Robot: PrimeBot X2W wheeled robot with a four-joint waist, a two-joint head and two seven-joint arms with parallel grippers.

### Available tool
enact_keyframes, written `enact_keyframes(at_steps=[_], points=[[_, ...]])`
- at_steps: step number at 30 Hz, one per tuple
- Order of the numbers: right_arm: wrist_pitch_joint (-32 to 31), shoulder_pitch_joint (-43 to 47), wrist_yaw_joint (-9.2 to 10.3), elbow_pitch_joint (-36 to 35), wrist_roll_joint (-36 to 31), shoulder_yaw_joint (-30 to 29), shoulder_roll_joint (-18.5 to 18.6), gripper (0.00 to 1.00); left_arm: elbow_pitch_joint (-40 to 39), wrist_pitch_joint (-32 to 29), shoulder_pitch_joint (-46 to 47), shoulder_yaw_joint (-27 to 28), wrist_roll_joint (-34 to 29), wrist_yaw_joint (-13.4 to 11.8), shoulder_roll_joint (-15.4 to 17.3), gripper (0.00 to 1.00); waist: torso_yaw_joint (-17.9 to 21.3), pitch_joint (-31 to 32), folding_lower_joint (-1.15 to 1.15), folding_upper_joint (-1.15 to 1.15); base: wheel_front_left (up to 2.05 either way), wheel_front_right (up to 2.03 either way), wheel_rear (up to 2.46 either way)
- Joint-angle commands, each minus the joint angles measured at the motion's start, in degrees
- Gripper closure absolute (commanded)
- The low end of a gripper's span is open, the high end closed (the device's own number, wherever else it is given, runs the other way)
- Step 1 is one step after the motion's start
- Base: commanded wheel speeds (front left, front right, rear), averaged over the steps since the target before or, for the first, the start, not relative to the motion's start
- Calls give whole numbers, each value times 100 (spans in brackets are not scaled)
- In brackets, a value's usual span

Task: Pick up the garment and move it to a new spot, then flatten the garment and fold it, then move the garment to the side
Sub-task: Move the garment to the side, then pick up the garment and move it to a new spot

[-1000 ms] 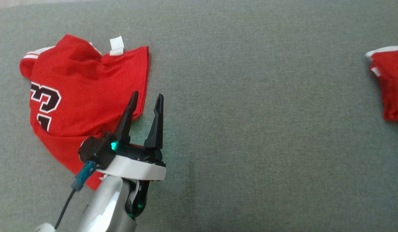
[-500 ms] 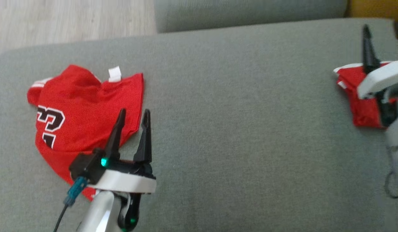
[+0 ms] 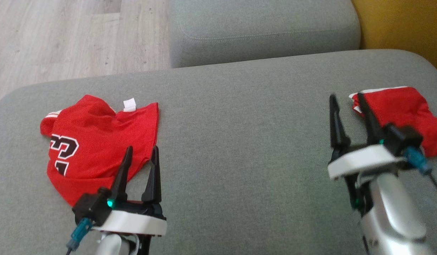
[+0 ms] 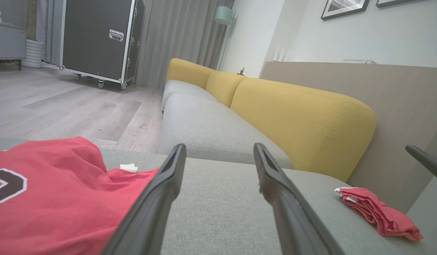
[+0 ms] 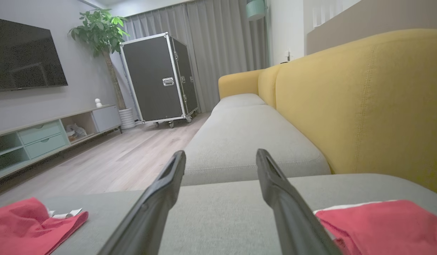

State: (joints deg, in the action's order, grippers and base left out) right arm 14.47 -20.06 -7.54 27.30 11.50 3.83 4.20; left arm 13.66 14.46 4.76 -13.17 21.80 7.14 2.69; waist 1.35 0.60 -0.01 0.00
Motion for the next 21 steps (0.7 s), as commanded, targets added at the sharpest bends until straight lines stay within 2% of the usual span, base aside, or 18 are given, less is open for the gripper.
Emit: enact_keyframes(at_steps=[1,10,21], points=[[52,47,5,-310,-11,178,-79,0,-210,54,132,194,8,19,19,0,-22,22,1,0,0,0,0],[52,1228,5,-866,5,181,-130,0,-98,54,-117,237,-83,-4,19,0,-96,85,1,0,0,0,0],[52,1328,5,-900,42,195,-132,0,-32,54,-103,305,-109,1,19,0,-129,95,1,0,0,0,0]])
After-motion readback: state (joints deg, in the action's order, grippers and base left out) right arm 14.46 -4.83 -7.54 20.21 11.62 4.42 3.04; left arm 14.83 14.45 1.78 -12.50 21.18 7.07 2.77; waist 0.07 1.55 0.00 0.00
